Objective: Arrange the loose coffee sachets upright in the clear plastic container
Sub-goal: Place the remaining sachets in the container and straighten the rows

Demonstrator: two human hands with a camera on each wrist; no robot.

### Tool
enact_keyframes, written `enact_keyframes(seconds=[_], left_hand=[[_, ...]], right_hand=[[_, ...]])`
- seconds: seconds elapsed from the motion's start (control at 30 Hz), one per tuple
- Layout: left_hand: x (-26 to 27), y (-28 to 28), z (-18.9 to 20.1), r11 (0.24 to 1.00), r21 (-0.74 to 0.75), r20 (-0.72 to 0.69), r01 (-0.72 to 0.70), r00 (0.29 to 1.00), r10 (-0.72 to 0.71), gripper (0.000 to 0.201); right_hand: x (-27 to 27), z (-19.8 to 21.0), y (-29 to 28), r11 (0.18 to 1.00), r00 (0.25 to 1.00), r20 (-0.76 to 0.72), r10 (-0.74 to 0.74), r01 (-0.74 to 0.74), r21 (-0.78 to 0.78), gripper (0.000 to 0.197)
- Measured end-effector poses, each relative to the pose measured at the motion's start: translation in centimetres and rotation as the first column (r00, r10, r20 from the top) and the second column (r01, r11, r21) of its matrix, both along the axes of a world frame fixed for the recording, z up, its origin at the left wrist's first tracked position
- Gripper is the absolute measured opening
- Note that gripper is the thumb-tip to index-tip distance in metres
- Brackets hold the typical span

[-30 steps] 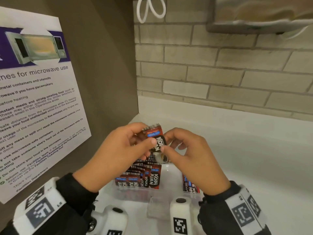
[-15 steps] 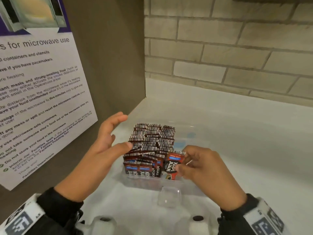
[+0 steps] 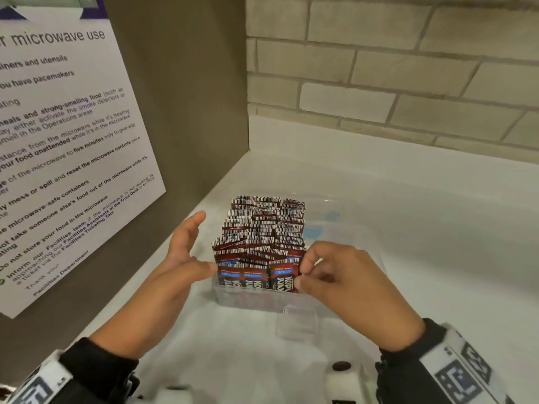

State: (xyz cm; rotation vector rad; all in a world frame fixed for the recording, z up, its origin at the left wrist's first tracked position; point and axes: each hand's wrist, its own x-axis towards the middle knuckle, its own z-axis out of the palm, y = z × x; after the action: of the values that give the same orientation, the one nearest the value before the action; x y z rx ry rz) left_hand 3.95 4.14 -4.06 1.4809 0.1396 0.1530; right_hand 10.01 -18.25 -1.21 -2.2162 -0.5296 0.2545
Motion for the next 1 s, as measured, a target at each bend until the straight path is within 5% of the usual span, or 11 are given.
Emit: enact_keyframes(seconds=[0.23,0.47,0.57,0.77,1.0], left_hand=[[0.3,0.3,-0.2,1.0,-0.023,0.054,-0.007,0.999,0.008,0.084],[1.0,0.2,2.9,0.979,0.056,0.394,-0.197,0.905,0.16,0.053],[1.2,-2.5,5.6,0.999,-0.035,0.417,-0.013,0.908,0.027,0.041],[2.3,-9.8,6.6,0.907,-0.137,0.027,0.398,0.917,-0.398,0.045],[4.6,-15.6,4.9,0.912,-0.101,-0.326,0.397,0.853,-0.408,0.03]], right_hand=[[0.2,0.4,-0.6,0.995,0.997,0.065,0.039,-0.032,-0.099,0.011],[3.2,4.3,-6.3,0.969,0.946,0.211,-0.247,0.242,0.053,0.012],[3.6,4.1,-7.4,0.938,0.933,0.141,-0.331,0.309,0.157,0.01],[3.1,0.6,-7.2,0.892,0.921,-0.092,-0.378,0.389,0.23,0.01],[2.3,-1.1,-8.1,0.844,0.889,-0.262,-0.376,0.445,0.3,0.033]])
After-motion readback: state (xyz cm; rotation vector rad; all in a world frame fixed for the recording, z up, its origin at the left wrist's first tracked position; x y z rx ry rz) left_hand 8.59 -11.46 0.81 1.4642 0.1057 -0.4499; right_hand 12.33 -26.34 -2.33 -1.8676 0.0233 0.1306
